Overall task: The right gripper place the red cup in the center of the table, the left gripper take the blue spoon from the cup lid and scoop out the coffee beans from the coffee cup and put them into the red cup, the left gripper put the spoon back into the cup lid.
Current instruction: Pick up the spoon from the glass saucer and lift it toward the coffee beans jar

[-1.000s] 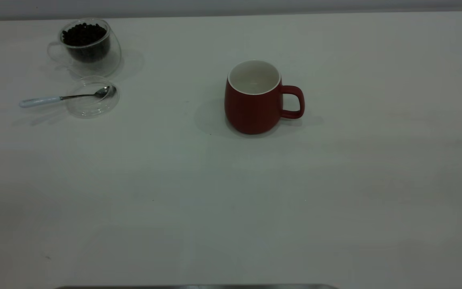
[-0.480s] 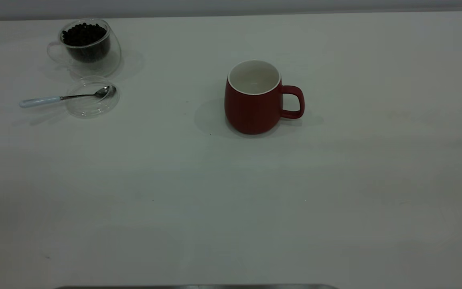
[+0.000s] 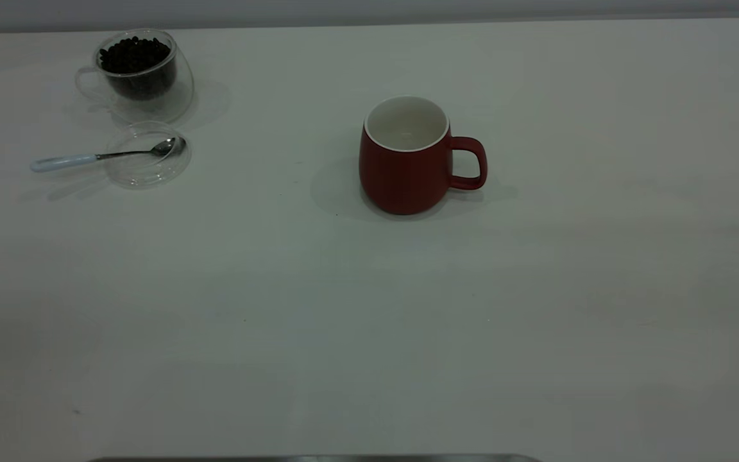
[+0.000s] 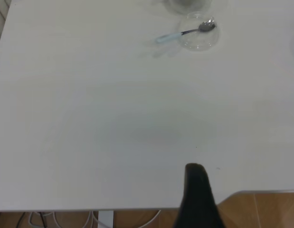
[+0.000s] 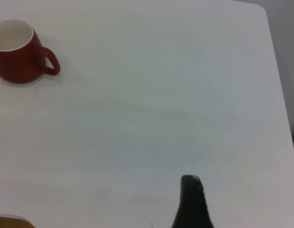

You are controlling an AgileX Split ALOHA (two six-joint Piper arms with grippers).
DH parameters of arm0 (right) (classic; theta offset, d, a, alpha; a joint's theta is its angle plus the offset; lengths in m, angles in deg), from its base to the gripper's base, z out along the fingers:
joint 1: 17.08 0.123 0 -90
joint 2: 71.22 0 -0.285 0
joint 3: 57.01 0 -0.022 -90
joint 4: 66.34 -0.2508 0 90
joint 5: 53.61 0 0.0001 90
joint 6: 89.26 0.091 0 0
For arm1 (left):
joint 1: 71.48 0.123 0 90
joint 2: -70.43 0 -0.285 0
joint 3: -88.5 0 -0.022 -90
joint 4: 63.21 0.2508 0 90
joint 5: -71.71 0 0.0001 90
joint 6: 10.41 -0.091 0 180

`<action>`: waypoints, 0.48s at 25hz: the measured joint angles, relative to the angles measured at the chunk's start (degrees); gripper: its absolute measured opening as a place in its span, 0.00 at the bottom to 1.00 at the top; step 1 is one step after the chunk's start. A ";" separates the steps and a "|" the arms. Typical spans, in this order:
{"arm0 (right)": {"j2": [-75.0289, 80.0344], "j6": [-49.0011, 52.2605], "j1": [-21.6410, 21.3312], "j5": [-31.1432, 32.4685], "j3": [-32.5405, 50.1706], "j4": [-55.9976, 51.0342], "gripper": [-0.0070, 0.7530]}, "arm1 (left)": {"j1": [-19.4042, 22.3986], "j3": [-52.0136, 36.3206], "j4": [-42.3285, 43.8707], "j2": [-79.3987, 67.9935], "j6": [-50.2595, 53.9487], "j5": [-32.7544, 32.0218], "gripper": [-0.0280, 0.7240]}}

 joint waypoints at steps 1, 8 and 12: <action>0.00 0.00 0.00 0.00 0.00 0.00 0.79 | 0.00 0.00 0.00 0.00 0.00 0.00 0.83; 0.00 0.00 0.00 0.00 0.00 0.00 0.79 | 0.00 0.98 -0.56 -0.99 3.94 0.00 0.83; 0.00 0.00 0.00 0.00 0.00 0.00 0.79 | 0.00 4.56 -0.82 -7.82 4.32 0.83 0.83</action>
